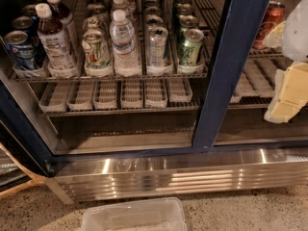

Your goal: Pick blue plastic bottle from top shelf of fridge

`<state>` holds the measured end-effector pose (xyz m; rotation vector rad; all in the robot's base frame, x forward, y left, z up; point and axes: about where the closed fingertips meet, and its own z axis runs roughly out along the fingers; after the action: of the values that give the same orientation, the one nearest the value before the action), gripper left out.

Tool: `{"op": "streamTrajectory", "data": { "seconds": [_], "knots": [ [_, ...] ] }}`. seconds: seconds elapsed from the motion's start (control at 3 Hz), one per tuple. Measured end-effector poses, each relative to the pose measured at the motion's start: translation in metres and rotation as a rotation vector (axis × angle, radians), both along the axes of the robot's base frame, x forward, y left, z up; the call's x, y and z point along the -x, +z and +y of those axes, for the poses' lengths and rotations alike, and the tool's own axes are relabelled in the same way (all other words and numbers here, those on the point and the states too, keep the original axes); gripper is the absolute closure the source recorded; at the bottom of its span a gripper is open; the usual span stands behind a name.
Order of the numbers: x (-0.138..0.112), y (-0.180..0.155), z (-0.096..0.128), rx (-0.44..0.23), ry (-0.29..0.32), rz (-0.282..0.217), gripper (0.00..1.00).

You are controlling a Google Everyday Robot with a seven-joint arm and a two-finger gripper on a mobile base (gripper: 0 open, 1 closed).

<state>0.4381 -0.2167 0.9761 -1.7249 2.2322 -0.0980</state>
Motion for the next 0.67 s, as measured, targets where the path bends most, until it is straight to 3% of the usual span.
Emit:
{"op": "streamTrajectory", "data": {
  "seconds": [0.33, 0.67],
  "knots": [
    [0.0, 0.0, 0.0, 0.0, 0.0, 0.0, 0.0],
    [-0.002, -0.006, 0.011, -0.068, 0.051, -0.024, 0.0]
  ]
}}
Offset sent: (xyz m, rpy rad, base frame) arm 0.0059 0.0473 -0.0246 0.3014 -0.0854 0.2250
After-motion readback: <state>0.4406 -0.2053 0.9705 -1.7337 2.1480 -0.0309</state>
